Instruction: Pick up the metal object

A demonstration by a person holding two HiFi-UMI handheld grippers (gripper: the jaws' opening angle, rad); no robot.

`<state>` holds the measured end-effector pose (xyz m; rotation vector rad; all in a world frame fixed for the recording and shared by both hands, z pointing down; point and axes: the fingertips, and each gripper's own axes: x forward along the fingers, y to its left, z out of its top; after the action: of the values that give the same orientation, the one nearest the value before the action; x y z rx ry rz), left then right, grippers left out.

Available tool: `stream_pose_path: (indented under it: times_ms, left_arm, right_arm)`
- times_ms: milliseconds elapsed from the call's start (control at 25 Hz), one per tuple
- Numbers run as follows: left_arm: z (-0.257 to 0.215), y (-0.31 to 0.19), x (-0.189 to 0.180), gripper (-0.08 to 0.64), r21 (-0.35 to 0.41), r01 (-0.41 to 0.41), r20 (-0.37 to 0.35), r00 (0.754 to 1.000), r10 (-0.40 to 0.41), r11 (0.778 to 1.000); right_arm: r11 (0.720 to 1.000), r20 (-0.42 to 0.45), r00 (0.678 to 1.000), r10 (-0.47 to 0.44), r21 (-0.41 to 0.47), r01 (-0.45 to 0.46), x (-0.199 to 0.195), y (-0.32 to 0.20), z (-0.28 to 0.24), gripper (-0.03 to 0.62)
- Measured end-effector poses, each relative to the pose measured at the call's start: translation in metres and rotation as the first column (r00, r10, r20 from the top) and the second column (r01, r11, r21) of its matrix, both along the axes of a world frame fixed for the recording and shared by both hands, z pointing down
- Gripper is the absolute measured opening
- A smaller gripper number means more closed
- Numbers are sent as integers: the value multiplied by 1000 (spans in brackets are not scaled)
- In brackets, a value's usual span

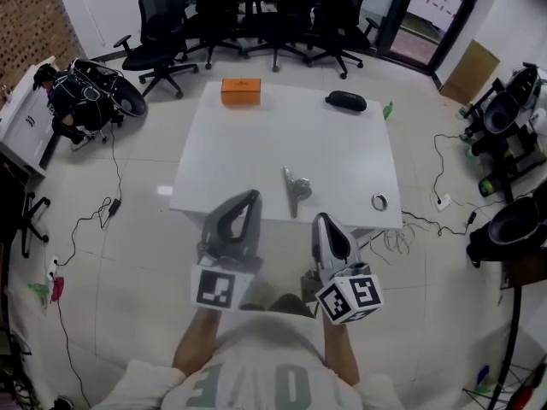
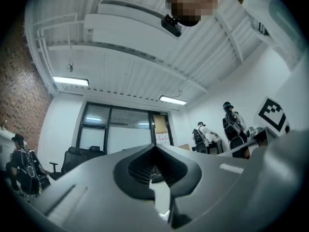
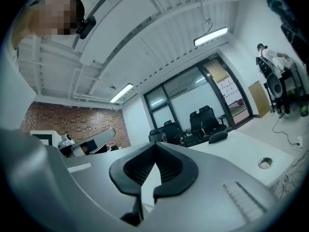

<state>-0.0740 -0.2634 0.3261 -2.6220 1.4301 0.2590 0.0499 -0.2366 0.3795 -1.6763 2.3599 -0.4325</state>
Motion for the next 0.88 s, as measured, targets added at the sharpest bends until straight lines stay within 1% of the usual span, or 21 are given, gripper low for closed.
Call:
stream_pose_path:
  times_ms: [120, 200, 360, 480, 600, 680, 800, 880]
  left_arm:
    - [7, -24, 2, 2, -27, 0, -15, 1000, 0, 1000]
    - [10, -36, 4, 2, -31, 3, -11, 1000, -3, 1000]
    - [8, -50, 13, 2, -11, 11, 24, 1000, -11, 1000]
    - [9, -58, 22, 2, -2, 1, 58, 998, -1, 1000]
    - [15, -66, 26, 2, -14, -1, 69, 998, 2, 1000]
    - [21, -72, 28, 2, -35, 1, 79, 997, 1, 999]
    - [28, -84, 30, 2, -65, 6, 45, 999, -3, 998]
    - [32, -88, 31, 2, -77, 14, 39, 999, -11, 997]
  right_arm:
    - [1000, 0, 1000, 14, -23, -14, 8, -21, 6, 14]
    - [999, -2, 1000, 18, -38, -18, 14, -33, 9, 13]
    - [998, -4, 1000, 14, -69, -14, 23, -55, 16, 14]
    - [996, -22, 1000, 9, -85, -10, 25, -70, 23, 14]
    - [995, -38, 999, -2, -100, -2, 25, -79, 30, 14]
    - [994, -51, 999, -14, -113, 8, 25, -84, 37, 14]
    - [991, -84, 996, -24, -137, 13, 29, -99, 67, 14]
    - [982, -113, 993, -24, -190, 2, 37, -111, 99, 14]
